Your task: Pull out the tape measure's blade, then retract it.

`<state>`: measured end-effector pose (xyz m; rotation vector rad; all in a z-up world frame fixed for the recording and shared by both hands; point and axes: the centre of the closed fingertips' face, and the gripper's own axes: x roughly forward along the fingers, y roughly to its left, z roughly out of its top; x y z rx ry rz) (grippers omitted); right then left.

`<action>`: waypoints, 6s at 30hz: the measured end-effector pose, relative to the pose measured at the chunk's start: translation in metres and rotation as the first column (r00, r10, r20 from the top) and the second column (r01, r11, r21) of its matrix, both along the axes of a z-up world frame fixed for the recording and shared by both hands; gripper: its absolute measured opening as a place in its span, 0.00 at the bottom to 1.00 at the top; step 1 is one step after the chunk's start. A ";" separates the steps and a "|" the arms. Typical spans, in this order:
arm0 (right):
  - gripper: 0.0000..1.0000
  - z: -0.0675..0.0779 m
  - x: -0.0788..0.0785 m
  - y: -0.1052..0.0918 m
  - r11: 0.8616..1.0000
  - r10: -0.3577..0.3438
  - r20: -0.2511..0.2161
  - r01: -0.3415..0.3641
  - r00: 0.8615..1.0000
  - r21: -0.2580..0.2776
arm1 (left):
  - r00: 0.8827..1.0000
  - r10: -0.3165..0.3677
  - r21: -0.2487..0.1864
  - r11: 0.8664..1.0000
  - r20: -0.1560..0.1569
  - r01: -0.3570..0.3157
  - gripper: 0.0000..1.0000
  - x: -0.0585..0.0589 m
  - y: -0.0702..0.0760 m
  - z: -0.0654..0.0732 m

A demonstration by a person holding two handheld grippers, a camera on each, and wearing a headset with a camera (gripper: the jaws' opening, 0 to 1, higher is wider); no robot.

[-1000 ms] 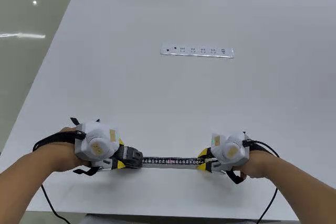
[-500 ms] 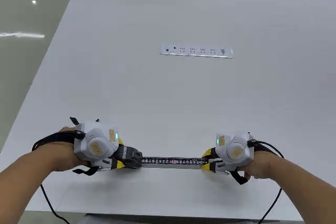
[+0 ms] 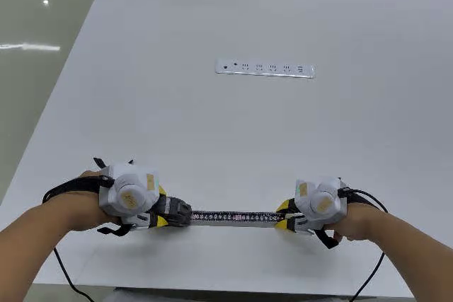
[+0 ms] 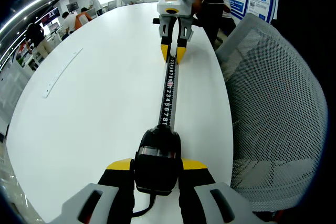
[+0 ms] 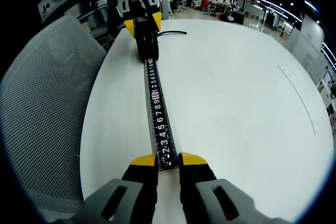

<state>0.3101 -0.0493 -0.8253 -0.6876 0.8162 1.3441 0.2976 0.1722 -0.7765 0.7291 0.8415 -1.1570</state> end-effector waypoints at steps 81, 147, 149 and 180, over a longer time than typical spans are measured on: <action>0.14 0.000 0.003 -0.030 0.998 -0.028 -0.014 0.027 1.000 -0.059 | 1.000 0.002 -0.006 1.000 0.014 -0.002 0.29 0.000 -0.001 0.000; 0.82 0.050 -0.035 -0.103 0.804 -0.579 0.027 0.566 0.815 0.180 | 0.709 0.690 -0.432 0.601 -0.144 -0.672 1.00 -0.024 0.067 0.016; 0.84 0.050 -0.040 -0.108 0.795 -0.593 0.028 0.579 0.805 0.181 | 0.699 0.701 -0.435 0.591 -0.141 -0.680 1.00 -0.029 0.072 0.017; 0.97 0.071 -0.082 -0.142 0.702 -0.683 0.004 0.654 0.731 0.283 | 0.697 0.704 -0.467 0.575 -0.136 -0.672 1.00 -0.057 0.066 0.025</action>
